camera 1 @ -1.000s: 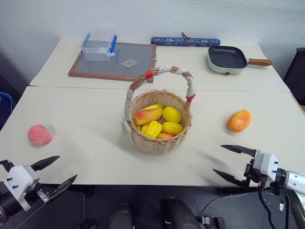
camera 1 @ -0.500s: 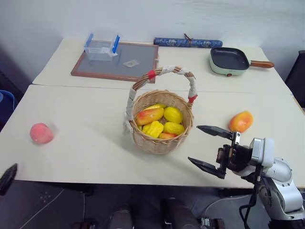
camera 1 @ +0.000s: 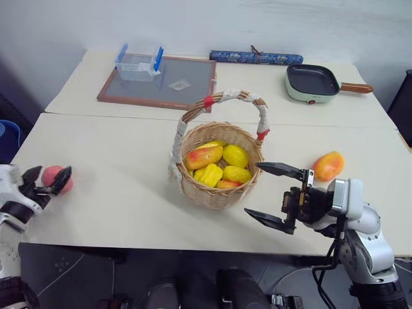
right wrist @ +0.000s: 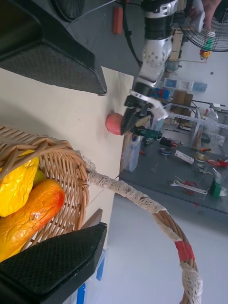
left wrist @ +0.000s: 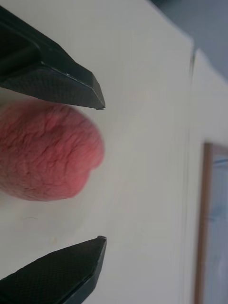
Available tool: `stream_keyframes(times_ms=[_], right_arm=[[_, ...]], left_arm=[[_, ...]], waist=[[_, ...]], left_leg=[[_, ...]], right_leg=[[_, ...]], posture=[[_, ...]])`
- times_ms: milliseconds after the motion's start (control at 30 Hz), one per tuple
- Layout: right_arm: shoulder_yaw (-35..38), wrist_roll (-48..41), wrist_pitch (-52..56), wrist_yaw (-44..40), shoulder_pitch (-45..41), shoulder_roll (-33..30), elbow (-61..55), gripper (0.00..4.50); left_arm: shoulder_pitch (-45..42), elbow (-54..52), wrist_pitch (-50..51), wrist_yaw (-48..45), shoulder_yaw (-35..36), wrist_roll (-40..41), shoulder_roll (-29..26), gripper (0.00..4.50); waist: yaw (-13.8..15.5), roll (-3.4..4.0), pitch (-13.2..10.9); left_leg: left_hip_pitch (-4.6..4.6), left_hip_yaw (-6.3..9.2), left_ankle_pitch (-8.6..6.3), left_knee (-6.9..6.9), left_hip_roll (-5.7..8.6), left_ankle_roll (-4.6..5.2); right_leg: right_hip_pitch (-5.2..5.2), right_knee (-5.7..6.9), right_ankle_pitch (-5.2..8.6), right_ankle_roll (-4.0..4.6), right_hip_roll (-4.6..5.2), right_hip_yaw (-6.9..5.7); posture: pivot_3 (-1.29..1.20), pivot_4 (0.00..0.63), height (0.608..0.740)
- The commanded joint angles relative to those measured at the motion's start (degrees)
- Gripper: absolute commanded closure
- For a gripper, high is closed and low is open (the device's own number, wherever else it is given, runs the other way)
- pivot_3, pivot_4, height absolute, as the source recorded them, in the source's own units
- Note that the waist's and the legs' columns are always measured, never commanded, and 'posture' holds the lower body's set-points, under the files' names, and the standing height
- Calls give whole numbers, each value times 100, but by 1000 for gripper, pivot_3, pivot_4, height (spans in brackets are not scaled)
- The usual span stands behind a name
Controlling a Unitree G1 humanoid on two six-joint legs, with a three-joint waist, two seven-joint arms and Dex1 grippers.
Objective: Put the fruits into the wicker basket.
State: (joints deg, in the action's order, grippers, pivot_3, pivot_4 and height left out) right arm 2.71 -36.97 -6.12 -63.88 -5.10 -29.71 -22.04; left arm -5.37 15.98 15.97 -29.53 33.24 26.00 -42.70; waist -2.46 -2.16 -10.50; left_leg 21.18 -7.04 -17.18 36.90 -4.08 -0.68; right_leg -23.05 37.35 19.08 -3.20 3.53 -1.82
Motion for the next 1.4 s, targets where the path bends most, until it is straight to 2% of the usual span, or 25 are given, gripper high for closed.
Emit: stream_keyframes(times_ms=[33, 233, 333, 467, 567, 633, 700, 767, 833, 967, 1133, 1267, 1400], right_arm=[[79, 48, -91, 103, -1, 66, -43, 9], [140, 238, -126, 212, 172, 49, -15, 0], [305, 315, -238, 193, 271, -24, 113, 0], [714, 375, -419, 220, 382, -140, 405, 0], [1364, 436, -634, 282, 748, -289, 909, 0], [1562, 522, -802, 235, 907, -356, 1102, 0], [1684, 529, -849, 264, 992, -392, 1149, 0], [1795, 512, -839, 319, 1121, -404, 1072, 0], [1840, 481, -772, 459, 1267, -365, 840, 0], [1863, 457, -703, 706, 1548, -299, 433, 0], [1940, 474, -661, 1001, 1925, -233, 71, 0], [2170, 518, -743, 1124, 2226, -218, 79, 0], [2731, 299, -687, 1212, 2618, -232, 212, 0]], left_arm=[[76, 231, -128, -5, -133, -331, -102, 195], [-1, 304, -448, -311, -129, -326, -124, 1570], [60, -176, -590, -736, 26, -14, -127, 1774], [452, -2101, -426, -1825, -128, 916, -110, 1774], [334, -3849, 412, -2091, -1024, 1535, -376, 1774], [107, -4351, 681, -2167, -1633, 1529, -471, 1774], [-442, -4565, 911, -2067, -2279, 1490, -309, 1774], [-1215, -4572, 1044, -1976, -3148, 1216, 112, 1774], [-1902, -4144, 967, -1732, -3935, 544, 652, 1774], [-2586, -3277, 527, -1314, -4554, -484, 1319, 1774], [-2660, -3068, 298, -1223, -4581, -805, 1660, 96], [-2333, -3411, 212, -1693, -4347, -450, 1500, 18], [-2189, -3624, 356, -2004, -3627, 317, 1350, 18]], waist=[[7, 16, -2], [77, 17, -2], [82, 16, -2], [89, 15, -2], [132, 20, -4], [144, 67, -7], [132, 97, -8], [118, 103, -11], [97, 103, -11], [78, 102, -12], [96, 100, -13], [101, 100, -13], [106, 100, -13]], left_leg=[[2, -2, 0, 0, 1, -1], [10, -10, 4, 14, -1, 3], [10, -11, 13, 17, 0, 2], [11, -13, 19, 15, 20, 7], [11, -7, 17, 14, 31, 11], [-6, 14, 4, 15, 40, 5], [-8, 5, 15, 8, 41, 26], [-12, 5, 28, 13, 39, 28], [-11, 10, 38, 18, 38, 24], [-11, 7, 45, 25, 39, 17], [-8, 18, 62, 19, 20, -34], [-5, 17, 62, 19, 17, -33], [-5, 17, 63, 21, 22, -26]], right_leg=[[-8, 5, 1, 0, 0, 0], [-15, 10, 2, 1, 13, -24], [-13, 11, 5, 8, 33, -54], [-13, 13, 7, 13, 91, -117], [-1, 5, 6, 12, 101, -119], [41, -17, 6, 11, 100, -115], [52, -40, 4, 7, 96, -113], [53, -29, 2, 3, 83, -112], [56, -23, -3, -5, 67, -110], [53, -23, -9, -16, 38, -92], [44, -29, -9, -17, 4, -78], [46, -32, -8, -17, 8, -73], [46, -32, -8, -16, 15, -70]], posture=[[0, 150, 740], [0, 150, 740], [0, 150, 740], [0, 150, 740], [0, 150, 740], [0, 150, 740], [0, 150, 740], [0, 150, 740], [0, 150, 740], [0, 150, 740], [0, 150, 740], [0, 150, 740], [0, 150, 740]])
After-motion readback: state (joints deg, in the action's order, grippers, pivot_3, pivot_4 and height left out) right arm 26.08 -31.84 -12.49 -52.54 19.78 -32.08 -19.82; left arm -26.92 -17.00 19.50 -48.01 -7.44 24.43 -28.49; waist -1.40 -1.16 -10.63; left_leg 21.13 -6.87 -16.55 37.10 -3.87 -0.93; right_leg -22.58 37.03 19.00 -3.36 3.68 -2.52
